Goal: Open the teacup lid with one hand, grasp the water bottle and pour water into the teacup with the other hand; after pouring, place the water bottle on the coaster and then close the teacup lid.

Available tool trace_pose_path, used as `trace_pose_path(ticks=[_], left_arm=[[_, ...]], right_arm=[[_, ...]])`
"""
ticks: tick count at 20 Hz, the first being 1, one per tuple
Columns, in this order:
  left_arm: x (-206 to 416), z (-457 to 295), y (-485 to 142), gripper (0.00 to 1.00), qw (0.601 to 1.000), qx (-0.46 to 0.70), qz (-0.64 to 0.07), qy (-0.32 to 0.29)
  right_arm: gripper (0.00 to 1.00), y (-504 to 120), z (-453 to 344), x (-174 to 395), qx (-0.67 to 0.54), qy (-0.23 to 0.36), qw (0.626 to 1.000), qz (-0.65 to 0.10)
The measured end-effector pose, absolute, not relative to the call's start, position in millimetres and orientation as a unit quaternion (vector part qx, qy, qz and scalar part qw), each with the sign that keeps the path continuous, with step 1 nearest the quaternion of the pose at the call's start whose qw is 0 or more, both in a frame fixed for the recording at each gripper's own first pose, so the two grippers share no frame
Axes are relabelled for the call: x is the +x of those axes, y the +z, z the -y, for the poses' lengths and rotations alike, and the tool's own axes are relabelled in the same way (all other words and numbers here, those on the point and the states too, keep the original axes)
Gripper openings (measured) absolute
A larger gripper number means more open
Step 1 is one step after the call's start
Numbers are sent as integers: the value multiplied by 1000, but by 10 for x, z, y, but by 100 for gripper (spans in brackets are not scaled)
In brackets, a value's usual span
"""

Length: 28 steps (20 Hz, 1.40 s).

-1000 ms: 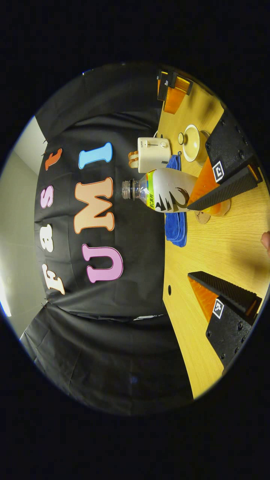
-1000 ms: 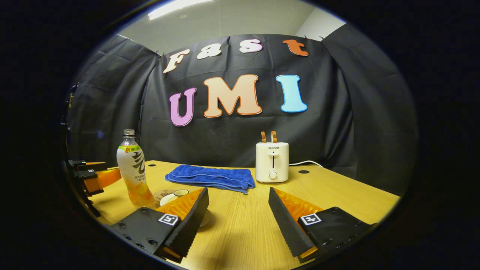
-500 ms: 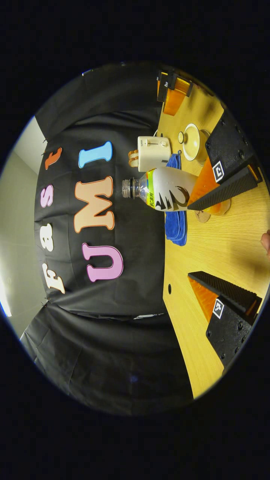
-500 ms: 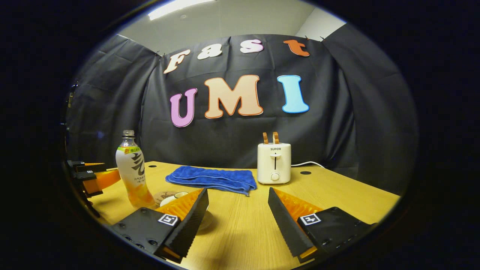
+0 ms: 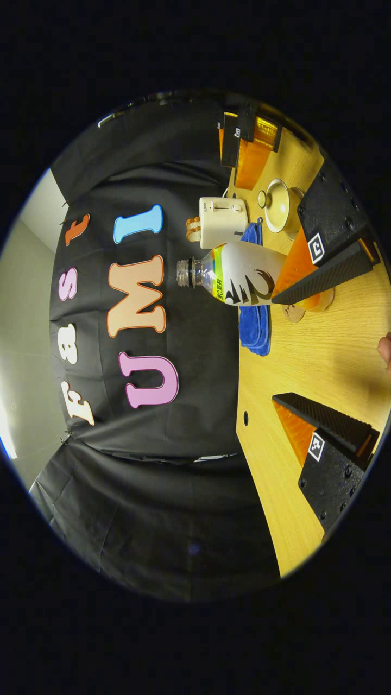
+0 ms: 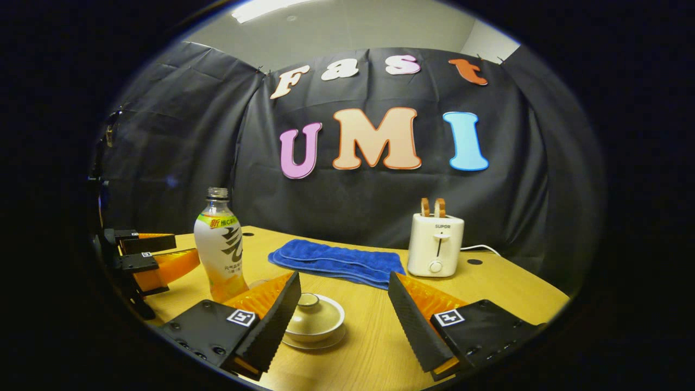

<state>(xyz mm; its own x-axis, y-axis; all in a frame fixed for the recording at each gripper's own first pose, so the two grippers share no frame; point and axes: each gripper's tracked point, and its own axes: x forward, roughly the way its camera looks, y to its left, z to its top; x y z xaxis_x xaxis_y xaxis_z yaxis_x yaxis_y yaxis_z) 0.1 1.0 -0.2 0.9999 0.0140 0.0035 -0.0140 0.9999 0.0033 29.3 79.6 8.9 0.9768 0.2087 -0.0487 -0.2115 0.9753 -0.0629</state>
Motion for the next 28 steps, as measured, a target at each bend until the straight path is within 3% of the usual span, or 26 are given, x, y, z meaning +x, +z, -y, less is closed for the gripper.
trace_pose_path(ticks=[8,11,14,17,20,23,28], left_arm=[[4,11,-13,96,1000,2,2,2],[6,13,-3,96,1000,2,2,0],[6,14,-17,96,1000,1,2,0],[14,19,-6,96,1000,2,2,-1],[11,18,-8,96,1000,1,2,-2],[9,21,-10,96,1000,2,2,-2],[-20,62,-7,96,1000,0,3,-13]], right_arm=[[100,-179,-1089,387,-69,139,985,-81],[91,-259,-1140,406,-60,143,983,-98],[73,-241,-1121,438,-61,133,985,-94],[49,-310,-1108,448,-55,128,984,-107],[48,-334,-1135,468,-52,136,983,-109],[31,-325,-1129,450,-53,136,983,-114],[32,-252,-1098,437,-30,130,985,-111]])
